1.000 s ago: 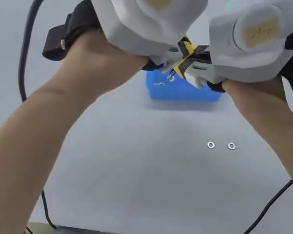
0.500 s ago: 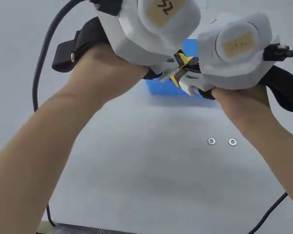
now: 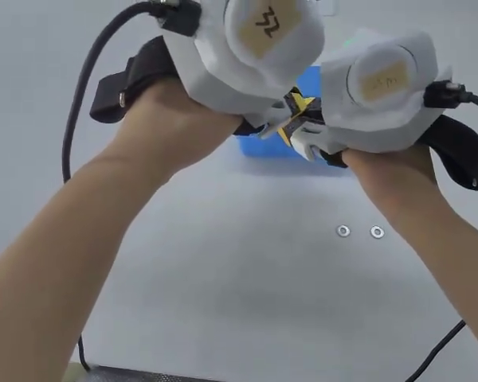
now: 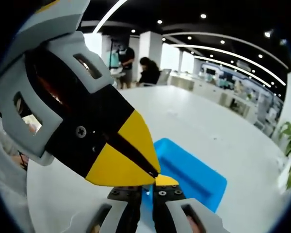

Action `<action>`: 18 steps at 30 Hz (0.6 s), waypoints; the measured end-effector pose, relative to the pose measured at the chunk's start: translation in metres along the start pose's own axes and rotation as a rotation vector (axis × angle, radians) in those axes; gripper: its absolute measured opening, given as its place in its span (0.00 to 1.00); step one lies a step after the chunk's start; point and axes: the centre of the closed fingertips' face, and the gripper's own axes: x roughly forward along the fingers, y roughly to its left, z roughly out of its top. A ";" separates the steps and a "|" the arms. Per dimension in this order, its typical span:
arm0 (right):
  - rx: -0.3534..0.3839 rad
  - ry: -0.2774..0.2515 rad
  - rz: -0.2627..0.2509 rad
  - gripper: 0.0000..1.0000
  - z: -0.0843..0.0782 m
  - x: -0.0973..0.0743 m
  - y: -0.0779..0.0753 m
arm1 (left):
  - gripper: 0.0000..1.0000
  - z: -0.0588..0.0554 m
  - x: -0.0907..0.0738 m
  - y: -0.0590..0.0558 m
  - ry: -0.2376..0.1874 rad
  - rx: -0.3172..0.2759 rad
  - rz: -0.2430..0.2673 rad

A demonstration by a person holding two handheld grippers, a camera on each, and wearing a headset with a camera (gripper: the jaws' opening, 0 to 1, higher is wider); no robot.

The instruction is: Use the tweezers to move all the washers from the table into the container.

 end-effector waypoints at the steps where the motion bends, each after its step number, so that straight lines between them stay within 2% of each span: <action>1: 0.003 -0.019 -0.015 0.04 0.005 -0.005 -0.002 | 0.00 0.005 -0.005 0.001 -0.014 -0.012 0.004; 5: 0.043 -0.077 -0.017 0.04 0.021 -0.020 -0.005 | 0.00 0.023 -0.021 0.003 -0.064 -0.032 0.007; 10: 0.044 -0.125 -0.030 0.05 0.035 -0.046 -0.003 | 0.00 0.041 -0.040 -0.007 -0.113 -0.022 0.009; 14: 0.038 -0.141 -0.038 0.05 0.036 -0.062 -0.001 | 0.00 0.051 -0.049 -0.018 -0.140 -0.002 0.000; 18: 0.043 -0.132 -0.043 0.05 0.026 -0.074 0.005 | 0.00 0.054 -0.051 -0.033 -0.167 -0.020 -0.054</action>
